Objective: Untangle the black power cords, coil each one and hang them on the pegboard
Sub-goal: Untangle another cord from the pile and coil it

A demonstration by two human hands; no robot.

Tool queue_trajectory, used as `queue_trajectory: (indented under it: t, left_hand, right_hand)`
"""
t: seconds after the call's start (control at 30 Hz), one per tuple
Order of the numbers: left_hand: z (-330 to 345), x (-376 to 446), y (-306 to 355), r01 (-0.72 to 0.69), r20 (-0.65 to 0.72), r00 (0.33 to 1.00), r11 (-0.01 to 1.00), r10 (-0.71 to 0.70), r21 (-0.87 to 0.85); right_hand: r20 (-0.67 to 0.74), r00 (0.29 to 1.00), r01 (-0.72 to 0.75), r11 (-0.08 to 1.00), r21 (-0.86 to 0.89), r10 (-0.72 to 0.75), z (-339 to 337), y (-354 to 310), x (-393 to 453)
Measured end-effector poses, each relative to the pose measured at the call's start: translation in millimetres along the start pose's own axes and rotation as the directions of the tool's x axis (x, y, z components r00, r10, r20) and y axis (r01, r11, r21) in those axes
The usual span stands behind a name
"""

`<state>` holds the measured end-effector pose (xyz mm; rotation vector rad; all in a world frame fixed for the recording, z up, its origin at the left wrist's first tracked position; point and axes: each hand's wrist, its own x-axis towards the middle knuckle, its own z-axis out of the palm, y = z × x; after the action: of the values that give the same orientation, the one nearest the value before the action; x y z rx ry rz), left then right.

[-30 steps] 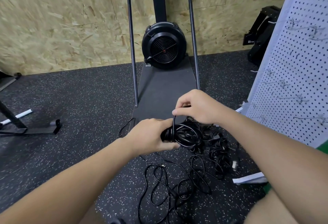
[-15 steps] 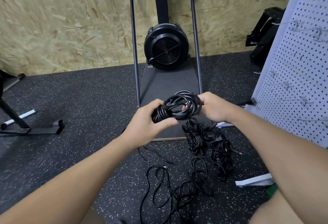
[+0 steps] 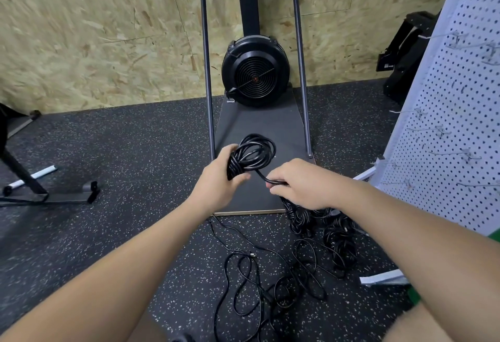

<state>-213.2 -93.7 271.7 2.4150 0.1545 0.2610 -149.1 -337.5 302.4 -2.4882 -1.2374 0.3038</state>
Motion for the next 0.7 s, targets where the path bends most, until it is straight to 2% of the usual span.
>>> queue_trajectory:
  t: [0.13, 0.23, 0.3, 0.37, 0.5, 0.6, 0.7]
  left_hand:
    - [5, 2, -3, 0.067, -0.029, 0.997, 0.996, -0.066, 0.050]
    - [5, 3, -2, 0.121, -0.023, 0.993, 0.979, -0.119, 0.166]
    - [9, -1, 0, 0.098, 0.026, 0.994, 0.951, -0.111, 0.292]
    - [18, -7, 0, 0.014, 0.103, 0.993, 0.917, -0.059, 0.398]
    - [32, -15, -5, -0.154, 0.253, 0.966, 0.892, 0.046, 0.426]
    - [31, -19, -3, -0.311, 0.346, 0.924, 0.844, 0.161, 0.437]
    - [28, -26, 5, -0.426, 0.427, 0.865, 0.833, 0.261, 0.352]
  right_hand:
    - [-0.046, 0.995, 0.066, 0.940, -0.334, -0.086, -7, -28, -6]
    - [-0.059, 0.972, 0.184, 0.893, -0.410, -0.227, -7, -50, -8]
    - [-0.066, 0.946, 0.260, 0.867, -0.426, -0.316, -6, -56, -6]
    - [-0.072, 0.940, 0.278, 0.873, -0.402, -0.332, -4, -53, -2]
    - [-0.173, 0.937, 0.244, 0.923, -0.298, -0.304, -10, -35, -1]
    - [-0.244, 0.958, 0.129, 0.985, -0.114, -0.153, -17, -14, -2]
    - [-0.283, 0.959, 0.038, 0.992, 0.121, -0.002, -22, 10, -1]
